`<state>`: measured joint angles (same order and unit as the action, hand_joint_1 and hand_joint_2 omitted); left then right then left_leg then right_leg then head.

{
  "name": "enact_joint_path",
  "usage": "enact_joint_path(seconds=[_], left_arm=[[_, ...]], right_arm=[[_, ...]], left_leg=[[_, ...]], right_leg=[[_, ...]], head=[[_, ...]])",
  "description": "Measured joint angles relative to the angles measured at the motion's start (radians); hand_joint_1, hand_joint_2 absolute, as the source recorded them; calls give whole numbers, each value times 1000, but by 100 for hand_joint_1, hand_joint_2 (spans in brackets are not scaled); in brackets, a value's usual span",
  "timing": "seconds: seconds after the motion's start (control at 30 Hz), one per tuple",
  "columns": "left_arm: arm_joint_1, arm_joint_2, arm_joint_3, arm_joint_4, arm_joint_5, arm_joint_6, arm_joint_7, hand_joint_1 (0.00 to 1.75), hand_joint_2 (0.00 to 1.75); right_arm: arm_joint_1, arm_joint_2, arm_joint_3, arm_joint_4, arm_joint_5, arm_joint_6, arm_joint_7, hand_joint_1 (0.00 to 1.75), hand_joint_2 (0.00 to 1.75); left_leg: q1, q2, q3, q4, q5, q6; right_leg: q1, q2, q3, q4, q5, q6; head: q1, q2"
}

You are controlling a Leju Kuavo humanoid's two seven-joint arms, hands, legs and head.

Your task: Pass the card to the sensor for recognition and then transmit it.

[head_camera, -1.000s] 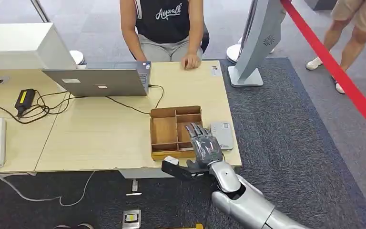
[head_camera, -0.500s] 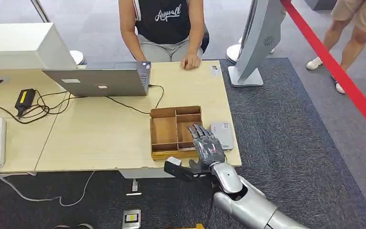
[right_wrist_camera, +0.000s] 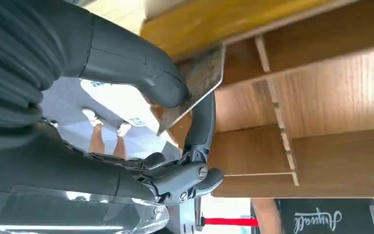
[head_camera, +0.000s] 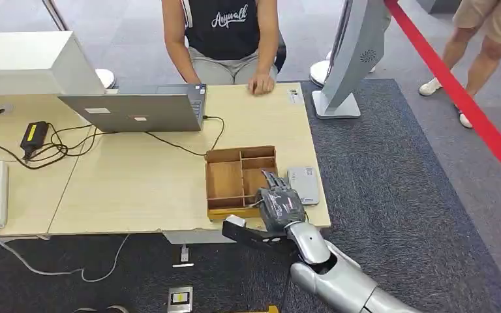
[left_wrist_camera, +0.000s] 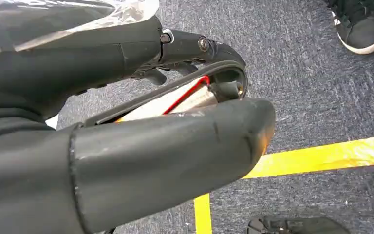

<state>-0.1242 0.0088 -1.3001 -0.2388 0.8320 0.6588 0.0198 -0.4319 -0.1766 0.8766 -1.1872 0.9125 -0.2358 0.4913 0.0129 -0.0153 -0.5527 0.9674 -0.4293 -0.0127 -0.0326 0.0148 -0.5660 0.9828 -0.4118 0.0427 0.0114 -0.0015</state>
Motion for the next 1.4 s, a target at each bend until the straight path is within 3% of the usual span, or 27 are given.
enact_joint_path(seconds=[0.87,1.0,1.07,1.3,1.4], left_arm=[[0,-1,3,4,-18,0,-11,0,0],[0,-1,4,4,-18,0,-11,0,0],[0,-1,7,4,-19,0,-11,0,0],[0,-2,14,4,-53,0,-21,0,0],[0,-2,22,4,-77,0,-24,0,0]], right_arm=[[3,16,4,0,-9,-3,-12,155,175],[3,16,5,1,-9,-3,-12,175,175],[3,17,7,1,-9,-6,-12,175,175],[-4,16,-1,-29,45,-107,-25,175,175],[-25,8,-18,-75,80,-116,-13,175,175]], left_leg=[[0,0,0,0,0,0],[0,0,0,0,0,0],[0,0,0,0,0,0],[0,0,0,0,0,0],[0,0,0,0,0,0]], right_leg=[[0,0,0,0,0,0],[0,0,0,0,0,0],[0,0,0,0,0,0],[0,0,0,0,0,0],[0,0,0,0,0,0]], head=[[0,0],[0,0],[0,0],[0,0],[0,0]])
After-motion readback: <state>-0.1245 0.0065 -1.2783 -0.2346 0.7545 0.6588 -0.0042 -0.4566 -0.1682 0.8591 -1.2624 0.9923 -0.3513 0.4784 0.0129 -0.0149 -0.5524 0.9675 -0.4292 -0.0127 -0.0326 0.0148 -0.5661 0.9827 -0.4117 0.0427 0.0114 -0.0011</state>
